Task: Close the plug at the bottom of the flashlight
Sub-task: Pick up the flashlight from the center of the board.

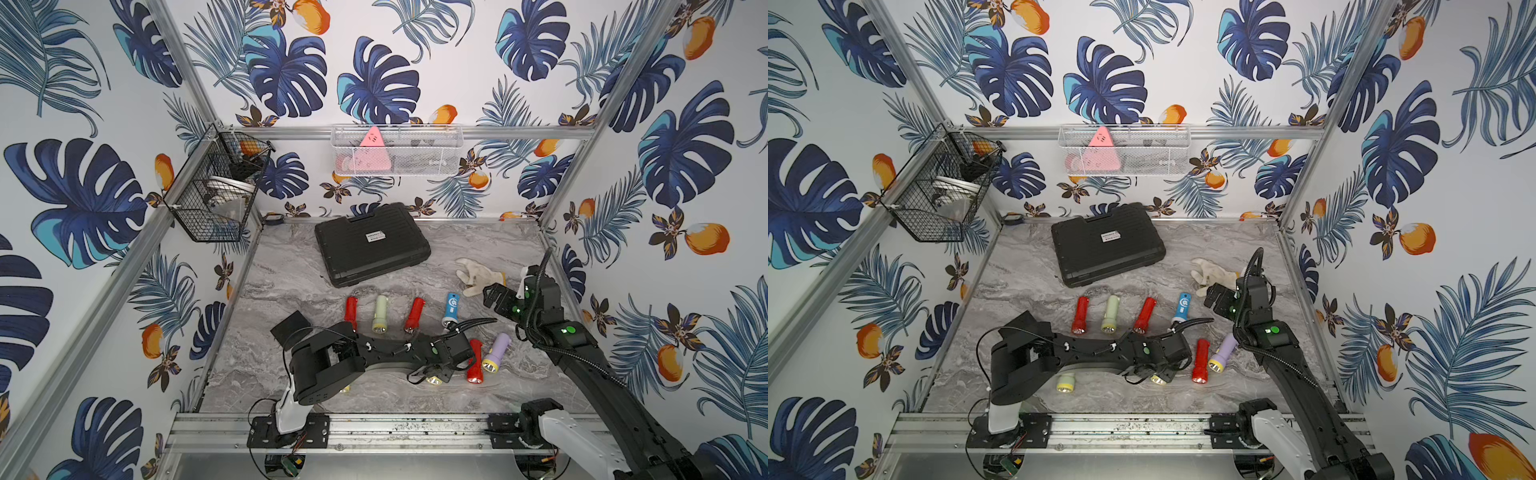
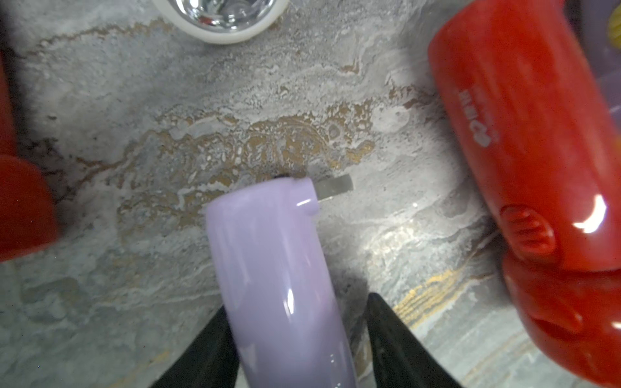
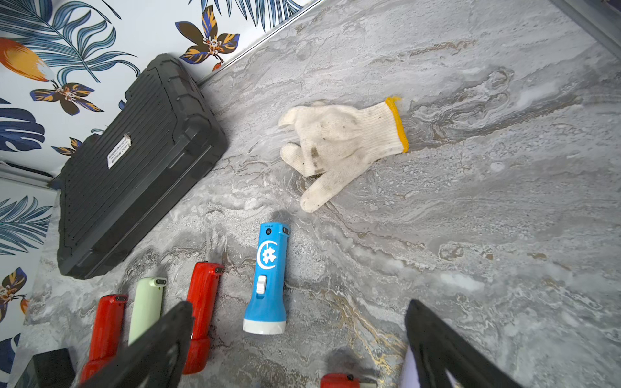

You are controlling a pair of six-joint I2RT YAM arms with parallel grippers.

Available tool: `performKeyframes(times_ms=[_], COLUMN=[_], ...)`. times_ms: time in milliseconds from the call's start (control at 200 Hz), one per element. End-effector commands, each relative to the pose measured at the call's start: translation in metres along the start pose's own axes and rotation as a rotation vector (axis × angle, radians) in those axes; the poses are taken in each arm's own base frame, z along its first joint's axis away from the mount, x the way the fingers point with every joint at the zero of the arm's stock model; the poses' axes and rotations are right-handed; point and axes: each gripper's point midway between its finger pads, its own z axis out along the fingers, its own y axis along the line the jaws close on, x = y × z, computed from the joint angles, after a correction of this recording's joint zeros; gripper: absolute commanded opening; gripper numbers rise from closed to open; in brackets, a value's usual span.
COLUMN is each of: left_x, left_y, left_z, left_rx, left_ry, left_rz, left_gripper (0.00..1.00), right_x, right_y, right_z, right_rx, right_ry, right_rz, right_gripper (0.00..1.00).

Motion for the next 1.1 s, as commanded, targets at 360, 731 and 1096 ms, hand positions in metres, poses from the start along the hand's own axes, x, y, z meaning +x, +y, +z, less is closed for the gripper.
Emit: performKeyframes(times_ms=[360, 731, 1096], left_x=[0.006, -0.037, -0.059], left_y=[0.007, 0.006, 0.025], left_z=[-0.009, -0.077, -0.154], left_rx=[-0.002, 0.11, 0.265], left_ry=[0.004, -0.222, -0.531], left_rz=[0.049, 0.012, 0.084], left_gripper=[0.23, 0.03, 0.0], right_x=[-0.008, -0.026, -0.034], right_y=[0.003, 0.003, 0.052], right_z=[-0.002, -0.009, -0.013], right_rx=[-0.004, 0.039, -0.171], right_ry=[-0.022, -0.048, 0.018], right_rz=[0.004, 0.017, -0.042], right_gripper=[1.0, 1.0, 1.0])
